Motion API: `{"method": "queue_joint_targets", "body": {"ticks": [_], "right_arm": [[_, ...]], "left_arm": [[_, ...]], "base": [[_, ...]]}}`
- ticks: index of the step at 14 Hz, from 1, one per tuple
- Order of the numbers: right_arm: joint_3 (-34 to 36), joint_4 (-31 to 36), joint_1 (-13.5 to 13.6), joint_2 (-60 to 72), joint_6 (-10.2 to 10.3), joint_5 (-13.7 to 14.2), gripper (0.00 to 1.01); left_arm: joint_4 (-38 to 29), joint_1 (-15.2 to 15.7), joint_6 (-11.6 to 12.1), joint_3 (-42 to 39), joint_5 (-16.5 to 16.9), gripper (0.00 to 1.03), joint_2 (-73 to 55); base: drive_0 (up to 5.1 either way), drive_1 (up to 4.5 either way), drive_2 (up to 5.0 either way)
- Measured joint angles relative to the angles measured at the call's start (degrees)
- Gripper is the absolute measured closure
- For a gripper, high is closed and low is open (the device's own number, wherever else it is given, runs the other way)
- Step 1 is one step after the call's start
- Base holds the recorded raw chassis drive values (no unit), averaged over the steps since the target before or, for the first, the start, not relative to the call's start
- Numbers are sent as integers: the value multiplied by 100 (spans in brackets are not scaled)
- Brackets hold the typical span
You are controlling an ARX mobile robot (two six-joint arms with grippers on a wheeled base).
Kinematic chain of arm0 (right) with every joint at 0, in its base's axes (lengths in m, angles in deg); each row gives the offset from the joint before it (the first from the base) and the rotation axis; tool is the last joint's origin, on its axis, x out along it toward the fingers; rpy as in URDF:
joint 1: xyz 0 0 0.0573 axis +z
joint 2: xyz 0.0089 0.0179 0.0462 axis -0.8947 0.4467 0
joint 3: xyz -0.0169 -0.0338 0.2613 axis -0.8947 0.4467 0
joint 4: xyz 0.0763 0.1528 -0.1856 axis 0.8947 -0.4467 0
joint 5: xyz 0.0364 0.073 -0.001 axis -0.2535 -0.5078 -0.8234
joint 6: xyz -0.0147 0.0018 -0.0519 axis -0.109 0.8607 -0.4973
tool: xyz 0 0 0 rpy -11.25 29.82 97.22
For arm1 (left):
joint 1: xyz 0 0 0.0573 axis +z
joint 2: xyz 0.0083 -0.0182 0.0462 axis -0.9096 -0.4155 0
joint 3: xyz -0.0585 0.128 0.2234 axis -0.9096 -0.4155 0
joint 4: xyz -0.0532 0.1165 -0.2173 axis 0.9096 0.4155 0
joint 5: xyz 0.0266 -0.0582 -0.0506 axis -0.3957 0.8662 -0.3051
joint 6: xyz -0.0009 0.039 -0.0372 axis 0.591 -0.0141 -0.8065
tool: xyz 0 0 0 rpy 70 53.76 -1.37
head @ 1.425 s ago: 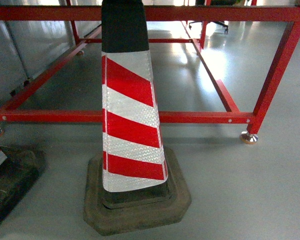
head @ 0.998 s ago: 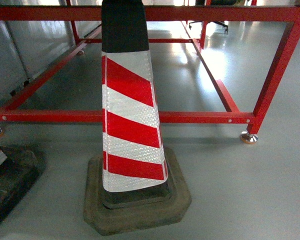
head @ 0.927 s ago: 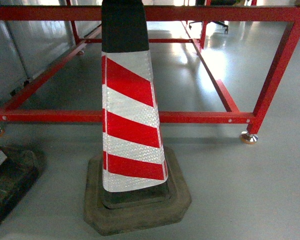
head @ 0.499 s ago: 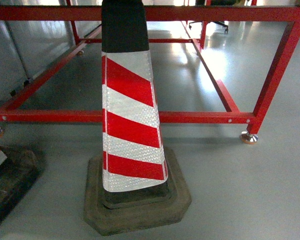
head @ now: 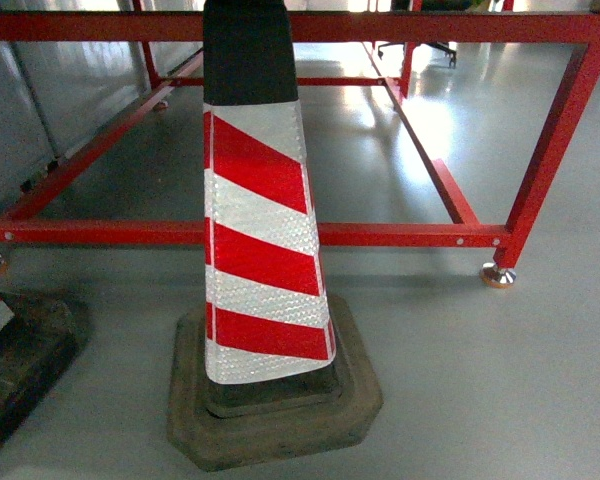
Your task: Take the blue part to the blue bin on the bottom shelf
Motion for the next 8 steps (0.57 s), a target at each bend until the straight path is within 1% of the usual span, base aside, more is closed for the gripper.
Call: {"method": "queue_joint_targets", "body": {"ticks": [8], "right_arm": [[0,-7,0,2,0,-2,3]], "left_arm": [[15,0,0,0,-7,5,0]], "base": [[0,0,0]]}}
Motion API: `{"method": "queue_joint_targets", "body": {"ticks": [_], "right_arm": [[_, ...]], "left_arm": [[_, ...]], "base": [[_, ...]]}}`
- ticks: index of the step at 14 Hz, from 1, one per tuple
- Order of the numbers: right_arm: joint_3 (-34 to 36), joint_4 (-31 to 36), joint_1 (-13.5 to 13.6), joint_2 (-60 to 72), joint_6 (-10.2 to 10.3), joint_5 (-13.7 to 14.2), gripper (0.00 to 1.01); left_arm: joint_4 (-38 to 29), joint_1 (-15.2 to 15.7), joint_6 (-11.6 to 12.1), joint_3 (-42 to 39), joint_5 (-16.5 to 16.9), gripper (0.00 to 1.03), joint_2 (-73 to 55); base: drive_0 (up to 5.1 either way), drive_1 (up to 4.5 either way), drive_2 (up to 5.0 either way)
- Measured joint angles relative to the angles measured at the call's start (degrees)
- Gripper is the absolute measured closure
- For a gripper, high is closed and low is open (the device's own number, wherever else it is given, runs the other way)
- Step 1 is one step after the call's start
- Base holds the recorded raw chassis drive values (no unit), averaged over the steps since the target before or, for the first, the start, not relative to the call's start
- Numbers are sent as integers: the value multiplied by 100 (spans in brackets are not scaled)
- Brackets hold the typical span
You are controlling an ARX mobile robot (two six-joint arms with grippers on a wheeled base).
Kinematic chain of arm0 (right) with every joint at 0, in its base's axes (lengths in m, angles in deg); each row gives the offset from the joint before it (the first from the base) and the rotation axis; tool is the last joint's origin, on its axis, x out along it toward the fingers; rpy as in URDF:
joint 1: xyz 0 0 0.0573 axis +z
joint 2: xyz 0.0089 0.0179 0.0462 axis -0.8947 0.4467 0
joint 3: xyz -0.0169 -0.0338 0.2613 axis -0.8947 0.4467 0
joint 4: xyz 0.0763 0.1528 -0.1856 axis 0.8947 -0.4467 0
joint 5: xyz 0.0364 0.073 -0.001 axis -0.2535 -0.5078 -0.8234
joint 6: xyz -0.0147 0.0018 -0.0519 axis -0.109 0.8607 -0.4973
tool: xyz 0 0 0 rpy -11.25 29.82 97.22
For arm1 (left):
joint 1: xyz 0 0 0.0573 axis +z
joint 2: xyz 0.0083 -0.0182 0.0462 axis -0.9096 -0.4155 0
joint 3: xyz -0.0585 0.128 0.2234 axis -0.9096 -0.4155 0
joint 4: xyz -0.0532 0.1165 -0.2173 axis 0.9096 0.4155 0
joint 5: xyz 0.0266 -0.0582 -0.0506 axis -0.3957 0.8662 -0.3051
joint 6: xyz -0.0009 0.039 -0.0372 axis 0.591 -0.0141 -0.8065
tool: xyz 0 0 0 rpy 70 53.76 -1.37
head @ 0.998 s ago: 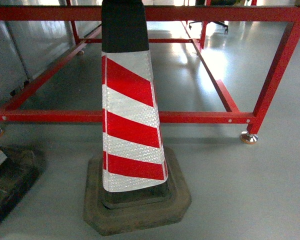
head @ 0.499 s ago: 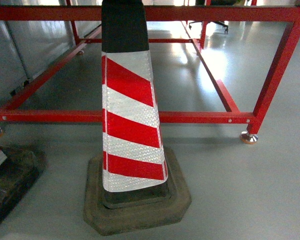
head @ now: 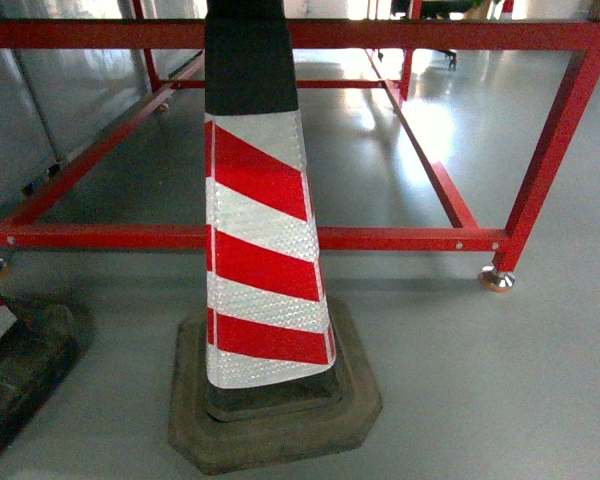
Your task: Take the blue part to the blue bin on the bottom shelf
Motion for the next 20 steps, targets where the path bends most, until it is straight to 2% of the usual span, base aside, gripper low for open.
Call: {"method": "queue_joint_targets", "body": {"ticks": [20], "right_arm": [[0,4,0,0,-4,2,3]], "left_arm": [[-15,0,0,0,13,5,0]], "base": [[0,0,0]]}}
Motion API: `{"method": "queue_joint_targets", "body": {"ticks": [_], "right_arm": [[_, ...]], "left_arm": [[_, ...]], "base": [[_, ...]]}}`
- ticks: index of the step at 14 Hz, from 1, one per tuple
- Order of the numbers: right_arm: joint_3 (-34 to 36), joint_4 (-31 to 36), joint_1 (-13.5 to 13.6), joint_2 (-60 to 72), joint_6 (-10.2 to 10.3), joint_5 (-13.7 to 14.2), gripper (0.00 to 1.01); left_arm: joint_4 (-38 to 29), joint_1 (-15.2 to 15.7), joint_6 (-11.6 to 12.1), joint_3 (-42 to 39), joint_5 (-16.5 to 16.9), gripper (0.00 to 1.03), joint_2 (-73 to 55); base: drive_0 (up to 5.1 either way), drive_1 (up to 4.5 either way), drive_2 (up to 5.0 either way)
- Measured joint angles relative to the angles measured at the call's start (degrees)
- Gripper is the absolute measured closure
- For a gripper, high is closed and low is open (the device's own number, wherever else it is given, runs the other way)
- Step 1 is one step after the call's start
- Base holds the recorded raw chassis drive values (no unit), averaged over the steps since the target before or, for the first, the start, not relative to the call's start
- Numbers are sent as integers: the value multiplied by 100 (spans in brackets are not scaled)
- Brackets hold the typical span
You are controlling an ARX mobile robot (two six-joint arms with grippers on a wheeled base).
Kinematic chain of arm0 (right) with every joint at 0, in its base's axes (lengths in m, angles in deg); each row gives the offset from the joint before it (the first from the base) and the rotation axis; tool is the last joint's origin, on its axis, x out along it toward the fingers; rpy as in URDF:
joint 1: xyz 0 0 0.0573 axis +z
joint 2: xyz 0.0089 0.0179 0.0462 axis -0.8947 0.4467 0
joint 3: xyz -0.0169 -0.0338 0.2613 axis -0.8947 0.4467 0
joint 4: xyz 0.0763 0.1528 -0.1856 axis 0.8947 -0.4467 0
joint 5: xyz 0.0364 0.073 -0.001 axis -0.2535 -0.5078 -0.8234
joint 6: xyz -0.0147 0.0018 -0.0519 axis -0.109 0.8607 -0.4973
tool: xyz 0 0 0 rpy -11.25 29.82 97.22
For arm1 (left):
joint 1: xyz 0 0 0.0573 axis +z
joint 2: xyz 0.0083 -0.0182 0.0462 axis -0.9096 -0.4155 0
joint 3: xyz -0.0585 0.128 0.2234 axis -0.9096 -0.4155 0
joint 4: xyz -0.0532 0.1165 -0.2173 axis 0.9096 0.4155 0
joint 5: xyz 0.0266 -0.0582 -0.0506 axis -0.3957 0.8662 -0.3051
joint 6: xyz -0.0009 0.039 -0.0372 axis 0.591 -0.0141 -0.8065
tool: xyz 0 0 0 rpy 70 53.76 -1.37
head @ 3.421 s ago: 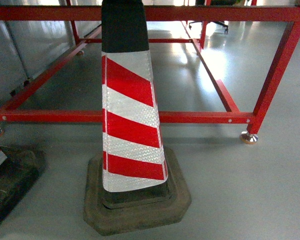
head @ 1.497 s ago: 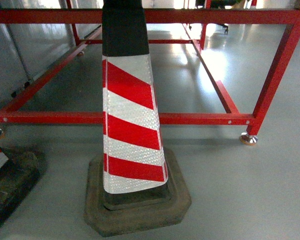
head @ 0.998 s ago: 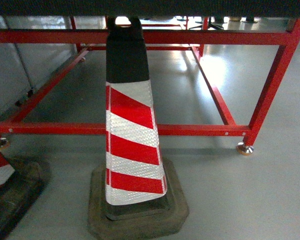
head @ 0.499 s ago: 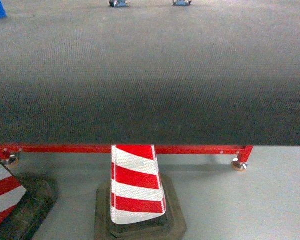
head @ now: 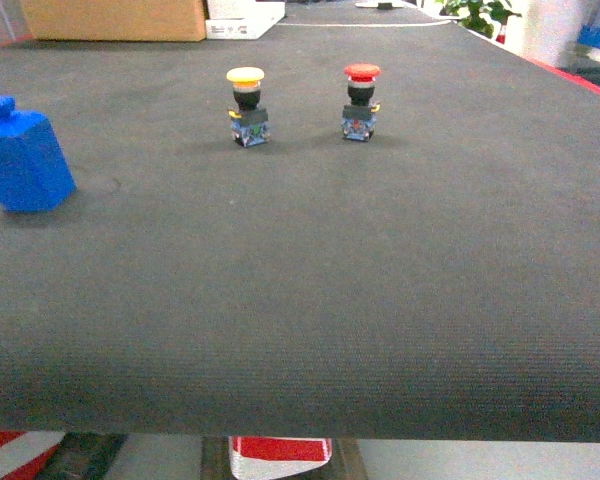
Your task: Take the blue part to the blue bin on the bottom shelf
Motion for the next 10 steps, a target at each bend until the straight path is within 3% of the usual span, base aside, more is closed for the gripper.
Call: {"method": "queue_joint_targets", "body": {"ticks": [10], "right_arm": [[0,22,0,0,4,0,3]], "left_arm": [[-15,0,-2,0,-2,5,0]], "base": [[0,0,0]]}}
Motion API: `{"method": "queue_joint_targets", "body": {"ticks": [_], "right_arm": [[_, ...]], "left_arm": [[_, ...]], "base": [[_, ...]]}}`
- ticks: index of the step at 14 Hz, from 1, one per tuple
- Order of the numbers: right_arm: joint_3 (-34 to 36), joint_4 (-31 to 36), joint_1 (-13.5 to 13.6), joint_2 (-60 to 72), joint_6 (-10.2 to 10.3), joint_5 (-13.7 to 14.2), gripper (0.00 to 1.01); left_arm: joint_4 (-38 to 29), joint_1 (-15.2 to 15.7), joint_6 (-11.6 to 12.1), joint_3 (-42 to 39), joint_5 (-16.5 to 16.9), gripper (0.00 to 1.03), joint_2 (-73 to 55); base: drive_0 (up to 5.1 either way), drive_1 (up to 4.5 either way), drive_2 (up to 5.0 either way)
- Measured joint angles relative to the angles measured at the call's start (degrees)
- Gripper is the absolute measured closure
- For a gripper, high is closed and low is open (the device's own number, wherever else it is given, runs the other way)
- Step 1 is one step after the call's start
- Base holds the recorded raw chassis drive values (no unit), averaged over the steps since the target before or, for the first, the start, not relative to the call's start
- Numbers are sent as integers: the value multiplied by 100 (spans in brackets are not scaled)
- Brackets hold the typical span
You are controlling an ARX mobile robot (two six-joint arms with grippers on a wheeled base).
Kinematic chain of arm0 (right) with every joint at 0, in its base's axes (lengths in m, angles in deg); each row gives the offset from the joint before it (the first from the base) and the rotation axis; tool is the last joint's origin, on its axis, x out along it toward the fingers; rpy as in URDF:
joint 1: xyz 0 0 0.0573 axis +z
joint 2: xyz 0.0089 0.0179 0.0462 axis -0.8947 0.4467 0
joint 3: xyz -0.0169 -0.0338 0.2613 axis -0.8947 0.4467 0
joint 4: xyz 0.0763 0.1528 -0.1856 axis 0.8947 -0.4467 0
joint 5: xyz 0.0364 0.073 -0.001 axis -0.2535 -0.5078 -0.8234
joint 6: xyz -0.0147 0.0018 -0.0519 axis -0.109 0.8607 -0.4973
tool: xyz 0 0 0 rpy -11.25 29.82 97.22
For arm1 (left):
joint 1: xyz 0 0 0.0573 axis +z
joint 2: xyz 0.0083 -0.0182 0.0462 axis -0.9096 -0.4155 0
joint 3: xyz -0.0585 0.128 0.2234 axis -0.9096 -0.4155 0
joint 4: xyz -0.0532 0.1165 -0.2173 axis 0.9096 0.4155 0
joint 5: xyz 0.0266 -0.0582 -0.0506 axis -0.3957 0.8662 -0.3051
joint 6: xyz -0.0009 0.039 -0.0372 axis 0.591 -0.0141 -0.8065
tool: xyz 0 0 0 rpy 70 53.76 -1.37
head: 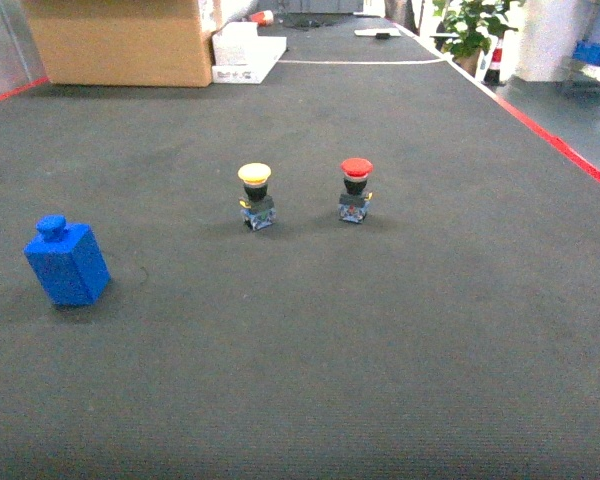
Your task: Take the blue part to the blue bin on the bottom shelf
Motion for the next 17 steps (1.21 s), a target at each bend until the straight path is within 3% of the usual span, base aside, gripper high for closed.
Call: {"method": "queue_joint_targets", "body": {"ticks": [8,9,10,11,14,17], "right_arm": [[0,-20,0,0,0,0,3],[0,-22,0,0,4,7,3],[0,-13,0,-2,0,-2,3],[0,-22,0,0,0,2,3],[0,-20,0,-2,0,2,3],[0,-20,0,-2,0,0,3]], "left_arm": [[85,-4,-15,9,-22,5,-13],[837,-175,-337,350,-396,5,-680],[125,-90,-616,535,-385,5,-1947],[-673,15,-752,654,-212,5,-2988],[-3342,227,-675,1912,317,5,-6894],[-3674,273,-525,2830,404,5,-9197]], "base": [[0,0,0],[0,0,0],[0,0,0],[0,0,0],[0,0,0],[0,0,0]]}}
